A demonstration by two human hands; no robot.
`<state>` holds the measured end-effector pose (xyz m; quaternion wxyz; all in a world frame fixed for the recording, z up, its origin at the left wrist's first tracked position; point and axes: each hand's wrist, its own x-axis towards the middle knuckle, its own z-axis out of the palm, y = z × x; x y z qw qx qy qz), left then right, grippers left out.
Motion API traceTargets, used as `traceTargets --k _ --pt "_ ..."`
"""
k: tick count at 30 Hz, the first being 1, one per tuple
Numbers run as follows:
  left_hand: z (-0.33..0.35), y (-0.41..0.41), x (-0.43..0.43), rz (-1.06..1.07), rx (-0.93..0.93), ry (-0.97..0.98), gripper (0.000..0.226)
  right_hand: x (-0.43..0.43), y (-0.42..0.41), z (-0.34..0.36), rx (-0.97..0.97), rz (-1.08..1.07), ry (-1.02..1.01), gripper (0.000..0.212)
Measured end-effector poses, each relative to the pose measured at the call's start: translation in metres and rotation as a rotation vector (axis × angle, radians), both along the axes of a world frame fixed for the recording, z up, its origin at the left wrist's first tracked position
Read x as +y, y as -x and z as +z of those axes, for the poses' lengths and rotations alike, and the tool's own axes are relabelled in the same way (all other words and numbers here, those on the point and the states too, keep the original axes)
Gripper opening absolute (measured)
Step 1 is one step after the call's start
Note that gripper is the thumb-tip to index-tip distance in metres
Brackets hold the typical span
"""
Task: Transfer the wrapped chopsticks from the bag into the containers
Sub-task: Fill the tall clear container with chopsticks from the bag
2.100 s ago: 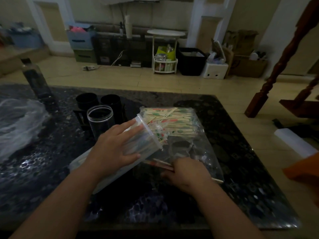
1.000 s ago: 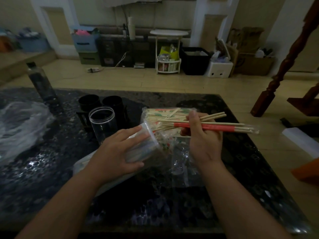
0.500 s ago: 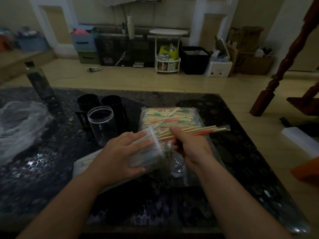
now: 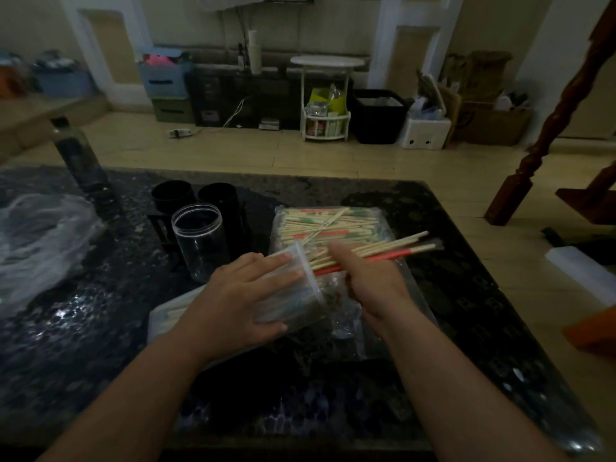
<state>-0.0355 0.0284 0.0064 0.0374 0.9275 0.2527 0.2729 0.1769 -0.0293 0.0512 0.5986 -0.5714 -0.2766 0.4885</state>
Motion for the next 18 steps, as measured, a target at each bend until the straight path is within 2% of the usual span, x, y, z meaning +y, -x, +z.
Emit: traceTargets --k 3,5,8,9,12,14,16,18 --pt "-0.003 0.0 0.001 0.001 0.031 0.017 0.08 -0.003 0.007 -0.001 0.042 0.152 0.031 0.015" --pt "-0.004 0.001 0.003 -0.003 0.008 0.028 0.079 -0.003 0.007 0.003 0.163 0.093 -0.036 0.005" --pt "-0.004 0.003 0.007 0.015 -0.011 0.051 0.079 0.001 0.0 0.007 0.301 -0.071 -0.114 0.017" --pt "-0.005 0.003 0.007 0.019 -0.01 0.055 0.08 0.001 0.0 0.008 0.286 -0.071 -0.115 0.019" --pt "-0.004 -0.001 0.003 0.016 -0.016 0.047 0.08 0.001 0.007 -0.002 0.016 0.069 0.005 0.013" --pt "-0.002 -0.003 0.001 0.009 -0.02 0.02 0.078 0.002 0.008 -0.006 -0.005 0.119 0.034 0.02" --pt "0.0 -0.002 0.001 0.01 -0.035 0.027 0.077 0.005 0.004 -0.001 0.134 0.033 -0.035 0.019" --pt "0.0 -0.001 0.002 0.007 -0.054 0.041 0.076 0.006 0.002 0.008 0.379 -0.159 -0.103 0.015"
